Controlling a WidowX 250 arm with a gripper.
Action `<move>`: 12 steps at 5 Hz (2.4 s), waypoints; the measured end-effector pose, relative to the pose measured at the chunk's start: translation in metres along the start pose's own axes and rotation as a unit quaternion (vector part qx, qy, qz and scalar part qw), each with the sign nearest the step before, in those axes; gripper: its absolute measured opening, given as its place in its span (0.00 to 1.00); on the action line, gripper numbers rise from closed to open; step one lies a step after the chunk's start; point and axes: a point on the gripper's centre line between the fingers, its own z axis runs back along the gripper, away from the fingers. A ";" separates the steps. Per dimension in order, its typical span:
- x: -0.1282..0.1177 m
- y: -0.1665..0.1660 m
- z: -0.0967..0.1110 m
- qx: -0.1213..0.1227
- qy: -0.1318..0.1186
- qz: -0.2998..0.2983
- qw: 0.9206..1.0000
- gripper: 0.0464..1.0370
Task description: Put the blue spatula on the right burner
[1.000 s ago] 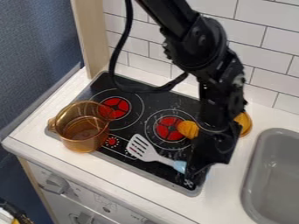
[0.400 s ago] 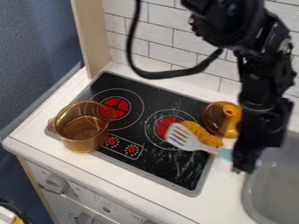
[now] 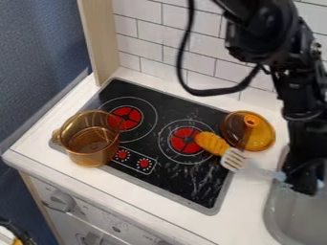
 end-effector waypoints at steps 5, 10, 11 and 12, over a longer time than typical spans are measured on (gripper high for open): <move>-0.004 0.002 -0.004 -0.005 -0.001 -0.004 1.000 0.28; -0.084 0.017 0.039 0.032 0.032 0.098 0.994 0.28; -0.100 0.015 0.051 0.040 0.046 0.114 0.992 0.28; -0.111 0.015 0.056 0.045 0.050 0.128 0.989 0.28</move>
